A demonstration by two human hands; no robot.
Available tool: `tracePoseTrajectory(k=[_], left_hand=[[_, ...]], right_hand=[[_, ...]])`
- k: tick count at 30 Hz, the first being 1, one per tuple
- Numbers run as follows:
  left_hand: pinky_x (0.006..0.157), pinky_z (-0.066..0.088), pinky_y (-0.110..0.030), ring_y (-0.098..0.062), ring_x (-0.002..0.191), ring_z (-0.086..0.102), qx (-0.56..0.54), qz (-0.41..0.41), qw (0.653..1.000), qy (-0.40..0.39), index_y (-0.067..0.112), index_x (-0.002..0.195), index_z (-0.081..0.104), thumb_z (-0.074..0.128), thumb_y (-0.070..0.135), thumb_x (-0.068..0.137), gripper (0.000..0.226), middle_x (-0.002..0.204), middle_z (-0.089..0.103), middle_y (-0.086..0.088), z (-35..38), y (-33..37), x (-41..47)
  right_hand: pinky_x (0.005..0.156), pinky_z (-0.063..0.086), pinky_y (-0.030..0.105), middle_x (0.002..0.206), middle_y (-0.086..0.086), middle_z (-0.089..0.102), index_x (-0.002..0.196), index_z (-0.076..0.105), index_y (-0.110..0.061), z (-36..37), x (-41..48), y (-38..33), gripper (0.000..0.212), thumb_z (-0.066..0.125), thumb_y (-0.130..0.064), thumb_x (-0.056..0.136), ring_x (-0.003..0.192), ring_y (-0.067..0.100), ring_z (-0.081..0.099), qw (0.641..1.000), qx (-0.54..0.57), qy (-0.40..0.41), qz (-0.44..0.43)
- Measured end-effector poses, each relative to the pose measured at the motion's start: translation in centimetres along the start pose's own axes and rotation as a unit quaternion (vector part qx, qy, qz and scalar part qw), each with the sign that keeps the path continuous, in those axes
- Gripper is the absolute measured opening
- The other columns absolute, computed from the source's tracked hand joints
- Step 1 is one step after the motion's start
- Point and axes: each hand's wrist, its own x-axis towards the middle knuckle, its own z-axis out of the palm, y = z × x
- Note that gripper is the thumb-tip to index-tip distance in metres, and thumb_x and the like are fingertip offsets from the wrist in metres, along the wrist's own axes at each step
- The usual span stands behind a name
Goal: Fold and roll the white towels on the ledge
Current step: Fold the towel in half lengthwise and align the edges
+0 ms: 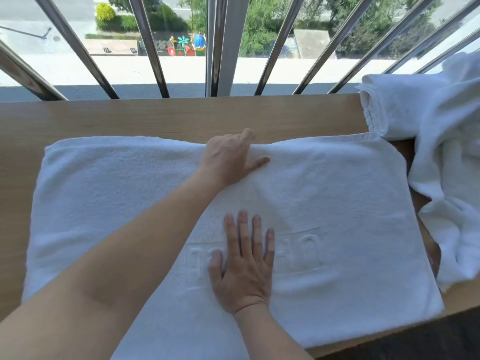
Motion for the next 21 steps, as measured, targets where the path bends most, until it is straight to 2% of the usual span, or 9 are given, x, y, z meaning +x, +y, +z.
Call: tracePoseTrajectory(k=[3, 6, 8, 9, 11, 13, 15, 17, 21], left_hand=[[0.057, 0.038, -0.031, -0.025, 0.071, 0.069, 0.01, 0.012, 1.0, 0.009, 0.021, 0.117, 0.051, 0.045, 0.072, 0.09, 0.058, 0.083, 0.072, 0.0, 0.1, -0.4, 0.3], [0.058, 0.037, -0.031, -0.025, 0.071, 0.067, 0.017, -0.003, 1.0, 0.018, 0.022, 0.113, 0.052, 0.044, 0.072, 0.091, 0.056, 0.082, 0.071, 0.001, 0.2, 0.1, 0.4], [0.068, 0.043, -0.036, -0.027, 0.087, 0.065, 0.017, -0.015, 1.0, 0.018, 0.018, 0.115, 0.055, 0.044, 0.069, 0.092, 0.057, 0.098, 0.069, -0.003, 0.0, 0.4, 0.1], [0.081, 0.044, -0.039, -0.029, 0.1, 0.062, 0.019, -0.016, 0.999, 0.02, 0.016, 0.119, 0.055, 0.045, 0.065, 0.092, 0.057, 0.11, 0.066, -0.005, -0.2, 0.4, -0.3], [0.107, 0.032, -0.043, -0.033, 0.13, 0.047, 0.024, -0.012, 0.999, 0.024, 0.012, 0.135, 0.051, 0.047, 0.058, 0.094, 0.061, 0.139, 0.053, -0.01, -0.7, 0.6, -1.8], [0.122, 0.014, -0.046, -0.031, 0.152, 0.019, 0.03, 0.006, 1.0, -0.005, 0.014, 0.152, 0.035, 0.041, 0.055, 0.098, 0.068, 0.163, 0.027, -0.01, -0.8, 1.1, -4.1], [0.125, 0.001, -0.046, -0.025, 0.156, 0.0, 0.038, 0.011, 0.997, -0.068, 0.022, 0.16, 0.017, 0.026, 0.056, 0.102, 0.068, 0.169, 0.006, -0.004, -0.6, 1.7, -6.4], [0.125, -0.006, -0.045, -0.022, 0.155, -0.011, 0.041, -0.007, 0.992, -0.118, 0.03, 0.161, 0.004, 0.017, 0.055, 0.104, 0.063, 0.169, -0.007, 0.003, -0.6, 1.8, -8.0], [0.123, -0.014, -0.039, -0.017, 0.153, -0.017, 0.035, -0.016, 0.988, -0.147, 0.038, 0.158, -0.006, 0.013, 0.047, 0.105, 0.057, 0.167, -0.015, 0.009, -1.4, 1.5, -9.7]], right_hand=[[0.117, 0.02, 0.06, 0.165, 0.005, 0.019, 0.157, 0.026, -0.021, 0.1, 0.0, 0.0, 0.072, 0.045, -0.045, 0.091, 0.152, 0.031, 0.014, 1.0, 0.006, 0.002, 0.0], [0.118, 0.019, 0.06, 0.165, 0.005, 0.019, 0.157, 0.026, -0.021, -0.1, 0.1, 0.0, 0.071, 0.043, -0.045, 0.092, 0.152, 0.03, 0.014, 1.0, 0.0, 0.0, 0.002], [0.118, 0.018, 0.059, 0.165, 0.004, 0.019, 0.157, 0.027, -0.021, -0.2, 0.0, -0.1, 0.071, 0.043, -0.045, 0.093, 0.153, 0.03, 0.014, 1.0, 0.001, 0.001, 0.002], [0.118, 0.019, 0.059, 0.165, 0.004, 0.019, 0.157, 0.027, -0.021, -0.2, -0.1, -0.1, 0.071, 0.043, -0.045, 0.092, 0.153, 0.03, 0.014, 1.0, 0.002, 0.002, 0.0], [0.118, 0.018, 0.059, 0.165, 0.004, 0.02, 0.157, 0.029, -0.021, -0.2, -0.1, 0.0, 0.071, 0.044, -0.045, 0.092, 0.152, 0.03, 0.015, 1.0, 0.005, 0.009, -0.001], [0.119, 0.017, 0.058, 0.165, 0.004, 0.022, 0.156, 0.03, -0.021, 0.0, 0.0, 0.0, 0.07, 0.044, -0.044, 0.092, 0.152, 0.03, 0.015, 1.0, 0.008, 0.014, -0.001], [0.119, 0.017, 0.058, 0.164, 0.004, 0.024, 0.156, 0.031, -0.02, 0.1, 0.0, 0.0, 0.069, 0.043, -0.041, 0.091, 0.152, 0.029, 0.017, 1.0, 0.015, 0.02, -0.001], [0.119, 0.018, 0.058, 0.163, 0.004, 0.026, 0.155, 0.034, -0.02, 0.0, 0.0, 0.0, 0.066, 0.041, -0.036, 0.091, 0.152, 0.029, 0.019, 0.999, 0.029, 0.026, -0.002], [0.121, 0.015, 0.055, 0.161, 0.004, 0.032, 0.152, 0.039, -0.018, -0.9, -0.1, -0.2, 0.062, 0.037, -0.029, 0.091, 0.151, 0.026, 0.02, 0.998, 0.058, 0.023, 0.003]])
